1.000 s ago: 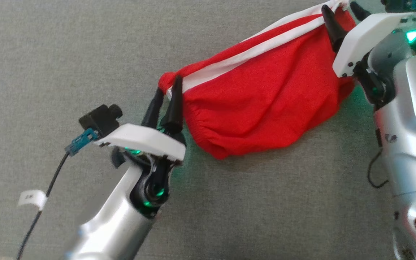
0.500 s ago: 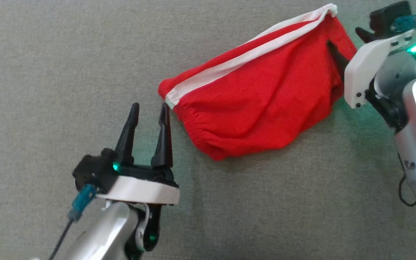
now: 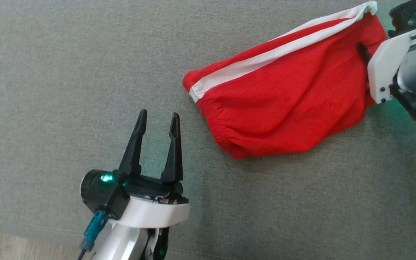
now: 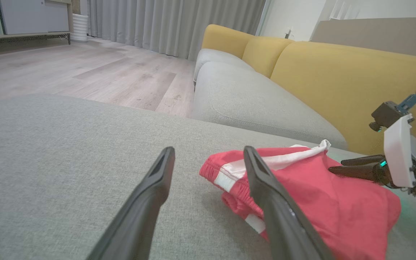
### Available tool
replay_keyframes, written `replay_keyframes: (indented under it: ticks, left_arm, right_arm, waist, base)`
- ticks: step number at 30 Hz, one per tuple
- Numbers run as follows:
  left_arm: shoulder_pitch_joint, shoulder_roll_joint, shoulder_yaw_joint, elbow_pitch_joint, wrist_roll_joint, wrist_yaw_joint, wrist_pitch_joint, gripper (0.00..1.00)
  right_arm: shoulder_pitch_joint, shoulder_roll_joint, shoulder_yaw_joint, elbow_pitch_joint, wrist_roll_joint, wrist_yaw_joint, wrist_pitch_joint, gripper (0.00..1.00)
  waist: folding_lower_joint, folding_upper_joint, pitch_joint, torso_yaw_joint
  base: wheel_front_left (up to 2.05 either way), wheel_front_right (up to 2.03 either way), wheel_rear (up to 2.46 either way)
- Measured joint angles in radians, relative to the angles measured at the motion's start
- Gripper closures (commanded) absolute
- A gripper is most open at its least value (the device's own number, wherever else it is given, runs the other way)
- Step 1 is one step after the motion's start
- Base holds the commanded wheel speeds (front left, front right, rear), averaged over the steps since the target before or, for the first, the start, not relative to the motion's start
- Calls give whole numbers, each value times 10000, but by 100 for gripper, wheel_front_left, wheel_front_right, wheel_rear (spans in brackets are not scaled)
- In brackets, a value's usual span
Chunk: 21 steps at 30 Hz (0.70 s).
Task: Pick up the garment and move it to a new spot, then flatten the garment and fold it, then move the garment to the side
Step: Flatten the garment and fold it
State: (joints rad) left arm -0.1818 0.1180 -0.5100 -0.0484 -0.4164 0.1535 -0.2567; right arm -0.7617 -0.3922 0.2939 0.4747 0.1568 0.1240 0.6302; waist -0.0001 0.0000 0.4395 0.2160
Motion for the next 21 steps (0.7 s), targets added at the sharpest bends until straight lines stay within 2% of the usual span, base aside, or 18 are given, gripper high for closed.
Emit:
replay_keyframes:
  ticks: [7,8,9,15,21]
  left_arm:
    - [269,-399,472,151,520,-566,0,0]
    - [290,-445,543,180,583,-619,0,0]
    - [298,-472,612,192,616,-673,0,0]
    - [456,-617,957,380,853,-928,0,0]
    - [982,-652,1569,627,1057,-1020,0,0]
  right_arm:
    - [-65,261,-736,453,780,0,464,0]
    - [-63,314,-867,512,974,0,548,33]
    - [-62,362,-1022,558,1089,0,575,100]
    - [13,974,-1837,838,1839,2,458,100]
    - [714,1195,-2247,894,2320,2,209,100]
  waist:
    - [0,0,-21,148]
    - [0,0,-38,154]
    - [-1,0,-45,151]
    - [1,0,-156,-1]
    - [1,0,-638,-484]
  base:
    - [0,0,0]
    - [0,0,0]
    - [0,0,0]
    - [0,0,0]
    - [0,0,0]
